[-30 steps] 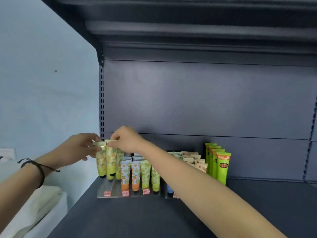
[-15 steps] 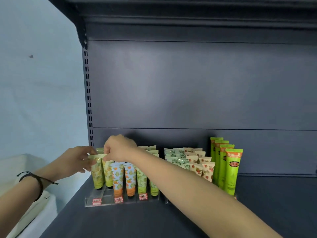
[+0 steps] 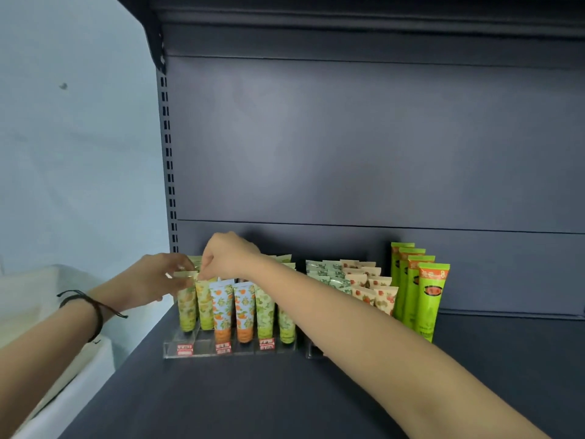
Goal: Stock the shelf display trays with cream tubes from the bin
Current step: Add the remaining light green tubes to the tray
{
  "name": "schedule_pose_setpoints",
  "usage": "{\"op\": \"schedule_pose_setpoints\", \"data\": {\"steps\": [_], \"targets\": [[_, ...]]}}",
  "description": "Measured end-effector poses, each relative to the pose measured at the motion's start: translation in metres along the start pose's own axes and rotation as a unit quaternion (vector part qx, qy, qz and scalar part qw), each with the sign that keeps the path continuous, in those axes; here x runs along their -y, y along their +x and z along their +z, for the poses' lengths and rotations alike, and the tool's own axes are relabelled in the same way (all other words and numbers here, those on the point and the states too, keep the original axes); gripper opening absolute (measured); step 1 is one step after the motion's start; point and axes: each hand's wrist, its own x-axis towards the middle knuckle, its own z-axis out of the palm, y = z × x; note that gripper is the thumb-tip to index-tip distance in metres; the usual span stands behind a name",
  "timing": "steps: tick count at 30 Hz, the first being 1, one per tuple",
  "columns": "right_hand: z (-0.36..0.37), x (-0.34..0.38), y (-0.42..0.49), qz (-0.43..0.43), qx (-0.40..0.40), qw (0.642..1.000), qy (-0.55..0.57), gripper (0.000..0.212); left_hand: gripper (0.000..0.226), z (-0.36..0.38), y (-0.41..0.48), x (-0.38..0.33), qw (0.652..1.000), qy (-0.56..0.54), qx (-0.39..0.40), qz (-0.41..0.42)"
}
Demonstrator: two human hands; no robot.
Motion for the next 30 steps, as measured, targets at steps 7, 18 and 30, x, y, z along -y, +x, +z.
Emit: {"op": "schedule_pose_setpoints", "data": {"steps": [7,18,30], "targets": [[-0.002,0.005,-0.003,-0.009,-0.007,1.0,-0.005,0.013,0.011,-0.003,-0.004,0.002,0.999,0.031,-0.03,0.029],[-0.001,0.002,-0.005,-0.028,-0.02,0.999,-0.001,0.014,0.017,-0.002,-0.01,0.008,0.995,0.069,-0.063,0.036],[-0.017,0.027,-0.054,-0.096,-0.094,0.991,0.029,0.032,0.026,-0.026,-0.081,0.018,0.99,0.103,-0.088,0.025]]}}
